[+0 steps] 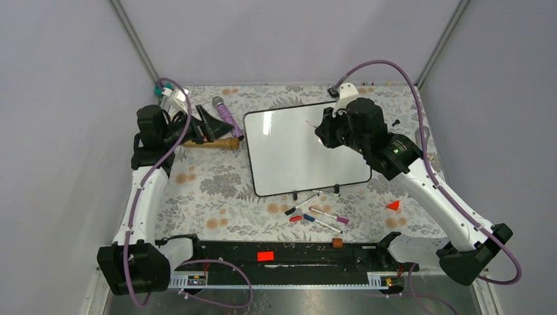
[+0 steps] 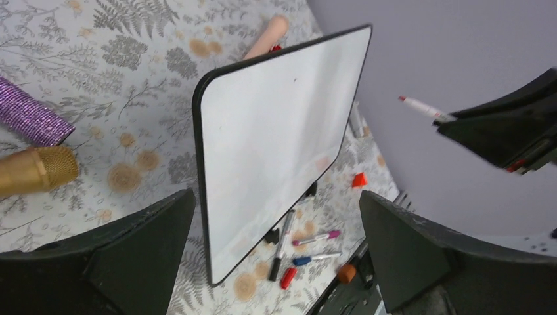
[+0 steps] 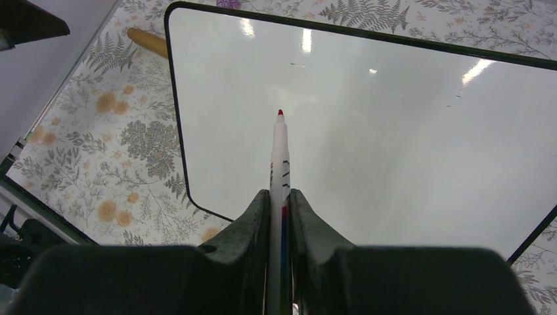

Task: Write a sentence on the whiteboard
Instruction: Hold the whiteboard on the whiteboard stand.

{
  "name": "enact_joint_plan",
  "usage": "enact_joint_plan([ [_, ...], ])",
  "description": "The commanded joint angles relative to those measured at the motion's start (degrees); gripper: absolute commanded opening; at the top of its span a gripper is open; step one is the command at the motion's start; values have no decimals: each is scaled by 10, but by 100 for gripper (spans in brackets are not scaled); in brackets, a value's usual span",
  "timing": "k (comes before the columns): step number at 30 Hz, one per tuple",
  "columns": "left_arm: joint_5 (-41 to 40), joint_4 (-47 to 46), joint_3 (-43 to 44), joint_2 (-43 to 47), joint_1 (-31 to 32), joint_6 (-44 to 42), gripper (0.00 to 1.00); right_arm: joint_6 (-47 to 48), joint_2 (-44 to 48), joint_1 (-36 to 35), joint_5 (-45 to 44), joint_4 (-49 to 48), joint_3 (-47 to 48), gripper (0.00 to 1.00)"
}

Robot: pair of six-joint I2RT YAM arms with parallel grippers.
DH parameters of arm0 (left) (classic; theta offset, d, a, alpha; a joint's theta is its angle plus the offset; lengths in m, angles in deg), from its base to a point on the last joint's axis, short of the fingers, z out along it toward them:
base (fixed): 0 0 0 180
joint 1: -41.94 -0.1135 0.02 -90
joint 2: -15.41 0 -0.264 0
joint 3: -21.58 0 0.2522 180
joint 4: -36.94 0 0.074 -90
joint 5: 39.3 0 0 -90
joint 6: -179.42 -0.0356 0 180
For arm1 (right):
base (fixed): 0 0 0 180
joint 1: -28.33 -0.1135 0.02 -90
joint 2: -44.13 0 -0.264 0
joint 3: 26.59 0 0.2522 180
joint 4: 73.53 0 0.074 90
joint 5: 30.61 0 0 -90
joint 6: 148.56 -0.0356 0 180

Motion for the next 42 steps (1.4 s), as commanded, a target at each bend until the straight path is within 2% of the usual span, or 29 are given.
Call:
enact_joint_plan([
  [1, -17, -194, -24, 32, 0, 183, 99, -2, 10, -3, 6, -26, 10, 0],
  [4, -23, -150, 4, 34, -5, 201, 95, 1, 14, -3, 4, -26, 10, 0],
  [7, 4, -129, 20, 25, -7, 269, 89, 7, 16, -3, 1, -26, 8, 0],
  [11, 43, -276, -46, 36, -6, 447, 87, 4, 14, -3, 3, -27, 10, 0],
  [15, 72, -474, -118, 37, -10, 690, 84, 1, 17, -3, 10, -27, 11, 0],
  [17, 96, -506, -119, 35, -17, 751, 84, 0, 16, -3, 13, -27, 10, 0],
  [19, 132, -450, -89, 27, -20, 739, 84, 1, 13, -3, 17, -27, 11, 0],
  [21, 158, -285, -41, 18, -19, 664, 85, 3, 11, -3, 19, -26, 14, 0],
  [22, 155, -178, -17, 15, -17, 629, 96, 3, 10, -3, 19, -26, 15, 0],
  [23, 155, -88, -1, 14, -14, 611, 98, 3, 11, -3, 16, -26, 16, 0],
  [24, 160, -62, 7, 17, -10, 607, 99, 4, 11, -3, 16, -26, 16, 0],
  [28, 170, -46, 14, 31, -8, 570, 99, 0, 11, -3, 10, -26, 12, 0],
  [31, 141, -49, -17, 32, -4, 534, 99, -2, 4, -3, 11, -26, 13, 0],
  [37, 69, -111, -72, 32, 22, 537, 99, -5, 9, -3, -4, -26, 16, 0],
  [42, 54, -128, -52, -6, 44, 540, 99, 2, 5, -3, -2, -26, 21, 0],
])
